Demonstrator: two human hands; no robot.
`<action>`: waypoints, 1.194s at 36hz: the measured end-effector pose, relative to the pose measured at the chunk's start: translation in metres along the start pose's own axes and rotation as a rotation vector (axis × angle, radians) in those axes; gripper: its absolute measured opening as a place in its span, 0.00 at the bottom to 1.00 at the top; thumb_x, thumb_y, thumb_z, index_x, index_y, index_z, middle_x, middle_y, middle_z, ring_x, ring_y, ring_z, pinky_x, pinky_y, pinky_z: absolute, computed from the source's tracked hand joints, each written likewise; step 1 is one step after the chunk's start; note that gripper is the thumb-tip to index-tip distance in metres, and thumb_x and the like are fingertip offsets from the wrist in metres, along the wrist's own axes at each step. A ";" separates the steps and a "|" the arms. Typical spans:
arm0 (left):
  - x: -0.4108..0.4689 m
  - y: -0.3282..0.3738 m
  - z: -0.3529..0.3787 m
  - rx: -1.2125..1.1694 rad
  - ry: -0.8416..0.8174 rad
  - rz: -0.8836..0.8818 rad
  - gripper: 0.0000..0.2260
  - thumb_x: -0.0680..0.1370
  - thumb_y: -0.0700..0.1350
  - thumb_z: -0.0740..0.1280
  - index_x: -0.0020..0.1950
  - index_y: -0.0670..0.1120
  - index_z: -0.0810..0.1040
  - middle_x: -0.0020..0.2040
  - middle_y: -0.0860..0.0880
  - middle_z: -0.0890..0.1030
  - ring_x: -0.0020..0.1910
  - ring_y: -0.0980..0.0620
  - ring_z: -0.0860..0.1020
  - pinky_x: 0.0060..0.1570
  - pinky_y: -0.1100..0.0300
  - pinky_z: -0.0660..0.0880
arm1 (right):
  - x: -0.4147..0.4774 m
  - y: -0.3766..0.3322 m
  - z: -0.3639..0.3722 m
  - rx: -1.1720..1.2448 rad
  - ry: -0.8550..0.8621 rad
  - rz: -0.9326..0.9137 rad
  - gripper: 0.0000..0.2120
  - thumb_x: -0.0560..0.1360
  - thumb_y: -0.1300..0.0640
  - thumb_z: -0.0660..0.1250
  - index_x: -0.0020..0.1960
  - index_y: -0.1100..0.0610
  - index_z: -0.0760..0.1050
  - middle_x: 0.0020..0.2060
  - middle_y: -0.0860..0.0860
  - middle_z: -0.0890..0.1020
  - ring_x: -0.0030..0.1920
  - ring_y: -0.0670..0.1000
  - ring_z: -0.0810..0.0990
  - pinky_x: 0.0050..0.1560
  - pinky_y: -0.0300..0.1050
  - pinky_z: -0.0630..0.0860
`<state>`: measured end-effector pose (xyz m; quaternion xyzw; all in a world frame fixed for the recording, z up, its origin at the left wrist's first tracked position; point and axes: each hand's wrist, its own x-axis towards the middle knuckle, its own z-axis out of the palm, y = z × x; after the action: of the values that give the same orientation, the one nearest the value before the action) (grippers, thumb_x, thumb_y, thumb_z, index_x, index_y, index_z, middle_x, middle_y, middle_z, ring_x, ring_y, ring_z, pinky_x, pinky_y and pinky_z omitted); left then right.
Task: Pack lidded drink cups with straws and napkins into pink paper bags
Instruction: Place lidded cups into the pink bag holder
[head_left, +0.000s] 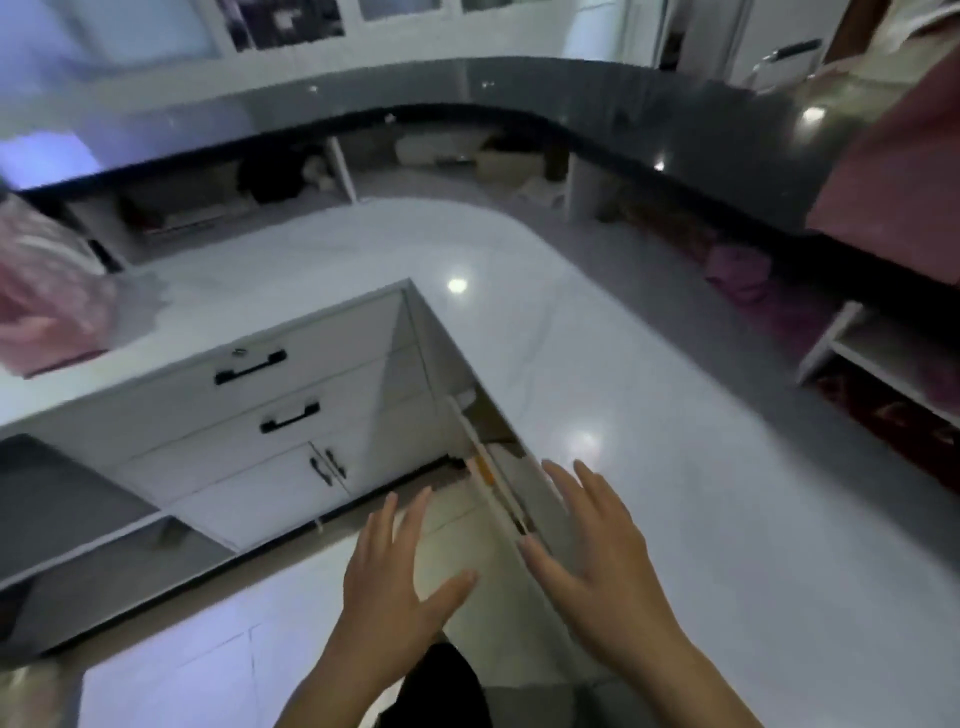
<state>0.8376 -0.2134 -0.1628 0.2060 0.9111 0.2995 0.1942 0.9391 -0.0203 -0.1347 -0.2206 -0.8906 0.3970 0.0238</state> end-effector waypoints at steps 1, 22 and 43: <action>0.002 -0.012 -0.010 -0.018 0.023 -0.026 0.38 0.65 0.78 0.56 0.70 0.76 0.42 0.80 0.60 0.41 0.79 0.56 0.41 0.77 0.48 0.50 | 0.009 -0.010 0.009 -0.014 -0.009 -0.030 0.34 0.77 0.36 0.62 0.77 0.34 0.50 0.79 0.39 0.50 0.79 0.44 0.46 0.77 0.46 0.49; 0.106 -0.271 -0.302 -0.166 0.404 -0.312 0.39 0.74 0.65 0.67 0.78 0.66 0.48 0.80 0.59 0.42 0.79 0.54 0.41 0.77 0.46 0.52 | 0.248 -0.307 0.210 -0.042 -0.273 -0.313 0.32 0.76 0.41 0.66 0.76 0.38 0.58 0.77 0.39 0.59 0.76 0.41 0.55 0.75 0.47 0.56; 0.302 -0.400 -0.599 -0.083 0.564 -0.369 0.36 0.75 0.61 0.69 0.78 0.66 0.52 0.81 0.57 0.48 0.80 0.56 0.46 0.75 0.45 0.55 | 0.517 -0.533 0.384 0.114 -0.404 -0.452 0.27 0.77 0.45 0.68 0.74 0.39 0.64 0.71 0.37 0.66 0.66 0.38 0.64 0.67 0.43 0.65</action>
<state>0.1948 -0.6383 -0.0369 -0.0614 0.9379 0.3413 -0.0063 0.1899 -0.3874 -0.0833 0.0682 -0.8802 0.4667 -0.0535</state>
